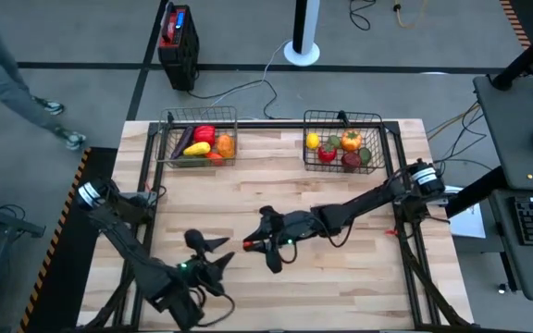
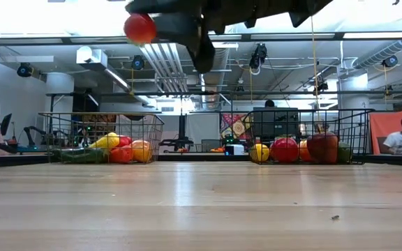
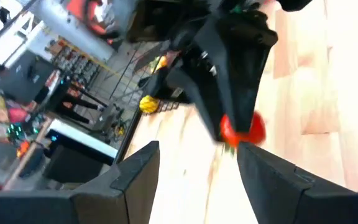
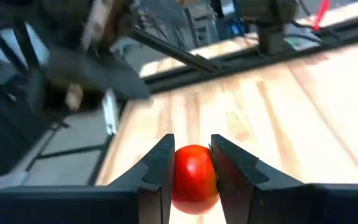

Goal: Sort produce into baskets
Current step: Put the small tomato into the black wire basket

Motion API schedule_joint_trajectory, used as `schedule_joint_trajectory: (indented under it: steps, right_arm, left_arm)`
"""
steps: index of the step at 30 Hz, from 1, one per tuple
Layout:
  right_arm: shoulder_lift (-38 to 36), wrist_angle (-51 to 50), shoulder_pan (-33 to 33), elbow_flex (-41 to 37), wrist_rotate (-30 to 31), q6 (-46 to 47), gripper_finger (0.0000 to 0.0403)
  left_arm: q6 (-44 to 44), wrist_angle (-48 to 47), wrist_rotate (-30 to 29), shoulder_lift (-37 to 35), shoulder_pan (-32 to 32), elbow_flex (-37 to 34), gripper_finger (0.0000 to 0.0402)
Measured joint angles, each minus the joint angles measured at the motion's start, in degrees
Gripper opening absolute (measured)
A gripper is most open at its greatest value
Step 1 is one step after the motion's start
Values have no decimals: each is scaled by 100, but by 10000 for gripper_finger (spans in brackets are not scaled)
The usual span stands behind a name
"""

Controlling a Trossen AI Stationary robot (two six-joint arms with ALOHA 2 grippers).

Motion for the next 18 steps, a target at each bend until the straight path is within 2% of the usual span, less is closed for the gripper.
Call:
schedule_joint_trajectory:
  steps: [4, 7, 10, 14, 18]
  right_arm:
    - [-316, -748, -200, -7, 123, -98, 85]
    - [-637, -1483, -386, -7, 540, -168, 86]
    - [-1005, -2527, -641, 0, 1035, -194, 87]
    - [-1569, -4433, -1105, 6, 2332, -94, 85]
    - [-2069, -6531, -1724, 6, 3783, 454, 84]
  left_arm:
    - [-1586, -1134, -2, -179, -315, 0, 198]
    - [-2626, -1763, 7, -205, -569, 0, 198]
    - [-3176, -1962, 123, -203, -704, 0, 198]
    - [-3411, -1931, 348, -125, -771, -5, 198]
    - [-3463, -1907, 393, 7, -767, -7, 198]
